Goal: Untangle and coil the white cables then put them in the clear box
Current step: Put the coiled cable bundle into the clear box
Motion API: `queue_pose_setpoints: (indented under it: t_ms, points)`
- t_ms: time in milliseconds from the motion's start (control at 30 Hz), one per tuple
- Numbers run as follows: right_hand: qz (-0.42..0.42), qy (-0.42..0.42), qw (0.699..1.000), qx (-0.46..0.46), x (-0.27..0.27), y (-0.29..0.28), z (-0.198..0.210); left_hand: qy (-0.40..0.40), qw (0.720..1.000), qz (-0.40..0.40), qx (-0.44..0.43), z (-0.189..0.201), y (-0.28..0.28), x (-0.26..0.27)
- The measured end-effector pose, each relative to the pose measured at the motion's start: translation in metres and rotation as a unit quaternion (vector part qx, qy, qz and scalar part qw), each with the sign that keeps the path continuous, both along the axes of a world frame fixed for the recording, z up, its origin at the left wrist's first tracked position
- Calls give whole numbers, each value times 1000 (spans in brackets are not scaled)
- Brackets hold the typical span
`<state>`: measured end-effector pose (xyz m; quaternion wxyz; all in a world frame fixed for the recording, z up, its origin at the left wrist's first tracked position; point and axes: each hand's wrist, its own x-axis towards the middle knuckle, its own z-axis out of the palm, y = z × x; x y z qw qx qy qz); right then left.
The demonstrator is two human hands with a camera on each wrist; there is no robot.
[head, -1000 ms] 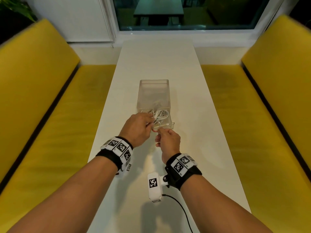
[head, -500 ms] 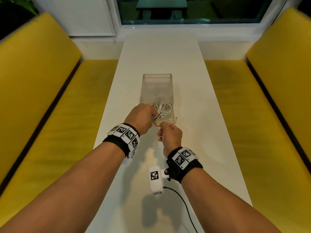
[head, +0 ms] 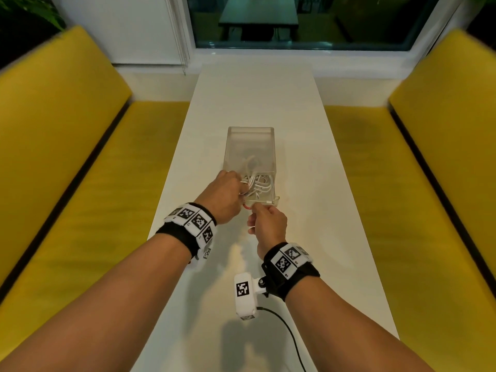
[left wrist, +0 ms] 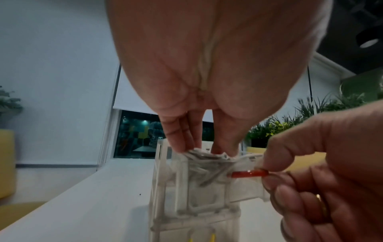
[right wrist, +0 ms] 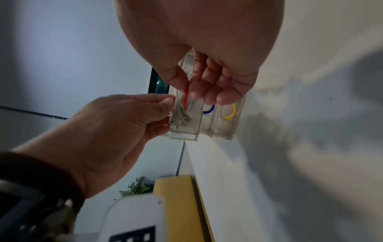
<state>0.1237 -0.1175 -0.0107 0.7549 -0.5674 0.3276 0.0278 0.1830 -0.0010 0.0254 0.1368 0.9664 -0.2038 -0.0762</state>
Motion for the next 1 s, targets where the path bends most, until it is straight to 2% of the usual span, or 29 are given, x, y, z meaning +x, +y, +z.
queue_pose_setpoints:
  t_ms: [133, 400, 800, 1000]
  points:
    - [1, -5, 1000, -1, 0, 1, -1, 9, 998, 55, -27, 7, -4, 2]
    - [1, -21, 1000, -18, 0, -1, -7, -9, 995, 103, -13, 19, -23, -6]
    - [-8, -23, 1000, -14, 3, -2, -3, 41, 984, 171, -21, 24, -39, 2]
    - [3, -19, 1000, -11, -2, 2, -4, -10, 985, 173, 27, 24, -50, -1]
